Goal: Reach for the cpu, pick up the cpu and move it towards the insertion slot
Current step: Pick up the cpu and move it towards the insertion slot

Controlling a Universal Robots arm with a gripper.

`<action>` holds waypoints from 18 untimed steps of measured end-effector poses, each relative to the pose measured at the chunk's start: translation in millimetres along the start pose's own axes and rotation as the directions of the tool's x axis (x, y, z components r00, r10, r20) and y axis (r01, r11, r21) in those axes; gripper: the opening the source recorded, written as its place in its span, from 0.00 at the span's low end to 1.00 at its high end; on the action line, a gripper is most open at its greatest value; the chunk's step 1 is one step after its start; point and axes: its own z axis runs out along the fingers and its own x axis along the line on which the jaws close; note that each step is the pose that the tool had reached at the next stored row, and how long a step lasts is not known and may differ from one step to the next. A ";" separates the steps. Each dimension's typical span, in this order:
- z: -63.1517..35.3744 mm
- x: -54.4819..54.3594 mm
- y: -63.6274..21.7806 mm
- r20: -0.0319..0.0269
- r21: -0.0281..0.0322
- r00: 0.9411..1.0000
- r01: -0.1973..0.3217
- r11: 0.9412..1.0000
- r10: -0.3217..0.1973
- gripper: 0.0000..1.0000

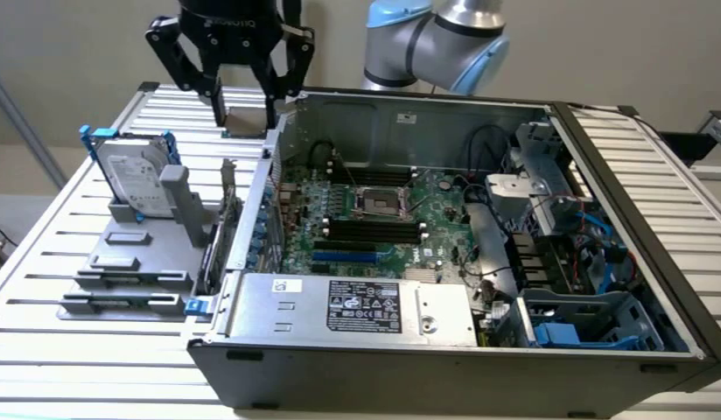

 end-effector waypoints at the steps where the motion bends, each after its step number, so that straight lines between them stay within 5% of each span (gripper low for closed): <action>1: -0.3 -4.5 -0.2 0.000 0.000 1.000 0.000 1.000 0.000 0.54; 18: -0.9 -82.2 -0.3 0.000 -0.002 1.000 0.000 1.000 0.000 0.54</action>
